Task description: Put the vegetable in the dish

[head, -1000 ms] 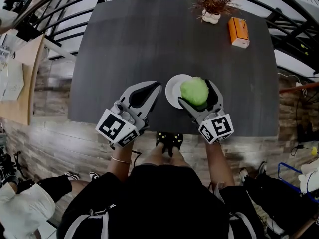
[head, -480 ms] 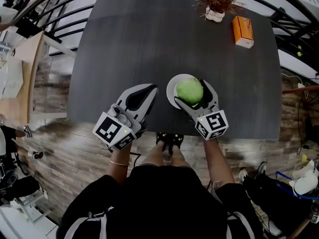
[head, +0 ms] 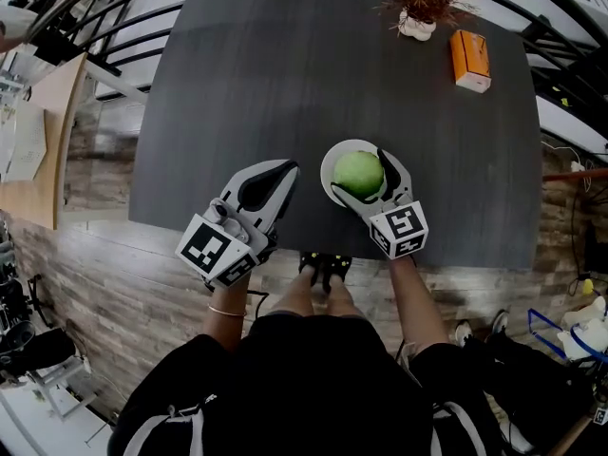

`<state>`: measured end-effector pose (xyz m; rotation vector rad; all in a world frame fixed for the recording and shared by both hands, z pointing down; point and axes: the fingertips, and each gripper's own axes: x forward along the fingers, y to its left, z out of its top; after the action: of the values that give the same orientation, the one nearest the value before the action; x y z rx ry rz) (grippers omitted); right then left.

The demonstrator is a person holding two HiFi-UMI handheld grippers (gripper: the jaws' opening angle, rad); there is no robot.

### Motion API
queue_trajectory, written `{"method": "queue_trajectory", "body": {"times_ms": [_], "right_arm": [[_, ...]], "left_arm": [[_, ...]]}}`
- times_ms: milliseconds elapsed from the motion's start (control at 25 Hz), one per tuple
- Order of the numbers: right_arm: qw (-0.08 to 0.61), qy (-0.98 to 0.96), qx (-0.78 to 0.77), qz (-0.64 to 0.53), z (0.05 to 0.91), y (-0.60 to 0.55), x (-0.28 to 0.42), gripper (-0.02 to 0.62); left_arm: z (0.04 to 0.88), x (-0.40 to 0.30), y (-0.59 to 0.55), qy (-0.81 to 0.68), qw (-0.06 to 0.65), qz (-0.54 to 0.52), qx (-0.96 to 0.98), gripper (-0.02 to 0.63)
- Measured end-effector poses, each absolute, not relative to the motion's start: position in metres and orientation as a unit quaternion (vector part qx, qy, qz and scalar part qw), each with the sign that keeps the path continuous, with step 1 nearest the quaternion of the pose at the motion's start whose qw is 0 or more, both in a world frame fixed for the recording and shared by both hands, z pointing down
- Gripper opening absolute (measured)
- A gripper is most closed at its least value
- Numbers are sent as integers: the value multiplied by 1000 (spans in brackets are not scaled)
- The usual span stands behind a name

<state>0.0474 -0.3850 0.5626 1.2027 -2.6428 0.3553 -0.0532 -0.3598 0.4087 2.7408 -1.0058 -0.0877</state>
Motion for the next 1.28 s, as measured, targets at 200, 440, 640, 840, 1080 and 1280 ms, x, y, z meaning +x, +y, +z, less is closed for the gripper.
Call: {"method": "queue_trajectory", "body": {"times_ms": [200, 440, 640, 840, 1080, 1280], "right_arm": [[101, -898, 410, 127, 562, -391, 48, 506], [114, -899, 405, 123, 569, -392, 49, 506], [147, -900, 395, 106, 578, -390, 46, 506], [157, -900, 392, 105, 581, -390, 46, 506], [172, -898, 391, 106, 584, -391, 43, 506], [199, -895, 385, 105, 590, -391, 42, 506]], "left_arm": [[411, -54, -360, -345, 112, -26, 932, 11], [410, -54, -361, -343, 112, -26, 932, 11], [410, -52, -360, -341, 109, -25, 933, 11], [410, -52, -359, -341, 109, -24, 933, 11], [410, -52, -357, -339, 108, -22, 934, 11], [410, -53, -358, -342, 108, -21, 933, 11]]}}
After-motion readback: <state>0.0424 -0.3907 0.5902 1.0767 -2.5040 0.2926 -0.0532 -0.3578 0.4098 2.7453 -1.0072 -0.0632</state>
